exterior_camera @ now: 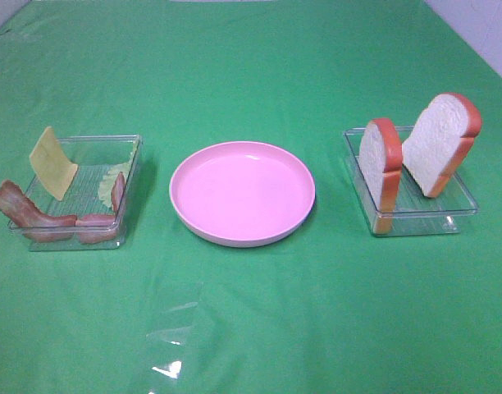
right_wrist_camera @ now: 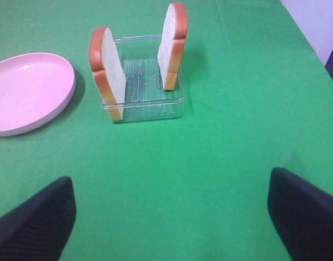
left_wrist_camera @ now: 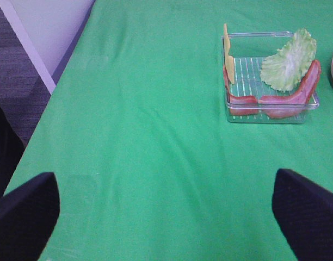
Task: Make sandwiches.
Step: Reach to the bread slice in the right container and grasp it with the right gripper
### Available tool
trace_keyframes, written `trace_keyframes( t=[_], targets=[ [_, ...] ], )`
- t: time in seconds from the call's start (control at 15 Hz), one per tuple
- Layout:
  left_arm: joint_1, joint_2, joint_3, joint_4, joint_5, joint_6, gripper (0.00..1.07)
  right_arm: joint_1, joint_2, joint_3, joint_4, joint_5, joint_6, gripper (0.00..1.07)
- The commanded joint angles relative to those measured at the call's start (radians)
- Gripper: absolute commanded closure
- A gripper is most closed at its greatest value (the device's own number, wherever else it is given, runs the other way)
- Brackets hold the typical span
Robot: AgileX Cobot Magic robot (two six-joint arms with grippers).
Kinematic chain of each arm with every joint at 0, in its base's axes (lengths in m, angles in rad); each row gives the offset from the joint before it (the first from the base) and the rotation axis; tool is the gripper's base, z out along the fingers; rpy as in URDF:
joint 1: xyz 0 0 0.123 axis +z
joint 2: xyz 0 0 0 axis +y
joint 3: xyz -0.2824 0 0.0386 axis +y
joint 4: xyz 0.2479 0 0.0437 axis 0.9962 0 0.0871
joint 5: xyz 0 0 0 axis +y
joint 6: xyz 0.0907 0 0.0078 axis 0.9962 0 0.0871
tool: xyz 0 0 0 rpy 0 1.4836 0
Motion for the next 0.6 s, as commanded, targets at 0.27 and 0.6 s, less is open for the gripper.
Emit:
trace_keyframes(
  t=[0.27, 0.6],
  targets=[
    [0.003, -0.015, 0.004, -0.001, -0.007, 0.000, 0.05, -0.003, -0.017, 0.003, -0.004, -0.005, -0.012, 0.16],
    [0.003, -0.015, 0.004, -0.001, -0.007, 0.000, 0.05, -0.003, -0.017, 0.003, -0.019, -0.005, -0.012, 0.16]
  ],
)
